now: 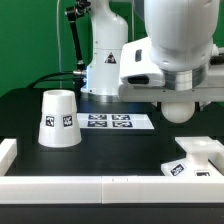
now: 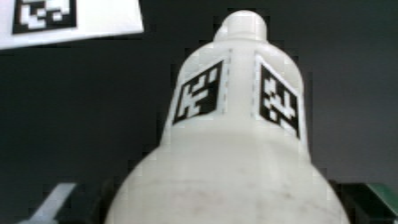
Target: Assemble lamp
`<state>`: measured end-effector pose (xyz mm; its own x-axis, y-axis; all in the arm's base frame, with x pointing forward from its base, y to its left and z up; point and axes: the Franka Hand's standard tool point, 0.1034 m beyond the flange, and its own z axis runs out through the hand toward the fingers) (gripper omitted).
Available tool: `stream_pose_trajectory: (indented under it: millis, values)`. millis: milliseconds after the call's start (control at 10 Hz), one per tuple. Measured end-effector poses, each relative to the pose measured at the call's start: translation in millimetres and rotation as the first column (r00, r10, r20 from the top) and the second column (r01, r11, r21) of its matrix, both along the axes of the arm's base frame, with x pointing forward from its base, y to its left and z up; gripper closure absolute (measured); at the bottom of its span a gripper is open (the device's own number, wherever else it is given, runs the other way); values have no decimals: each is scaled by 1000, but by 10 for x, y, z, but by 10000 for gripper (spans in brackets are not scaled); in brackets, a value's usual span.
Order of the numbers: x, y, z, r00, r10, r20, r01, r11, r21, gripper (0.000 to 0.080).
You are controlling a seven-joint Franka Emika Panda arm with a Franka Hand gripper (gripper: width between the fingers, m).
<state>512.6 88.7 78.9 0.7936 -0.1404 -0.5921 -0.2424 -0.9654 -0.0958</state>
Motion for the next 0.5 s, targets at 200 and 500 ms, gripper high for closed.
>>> stream_pose_trajectory:
  millis: [200,500]
  values:
    - [-73,-85,-30,990,45,133,-45,999,-3,222]
    - [90,-189,331,947,85,311,-78,996,-33,222]
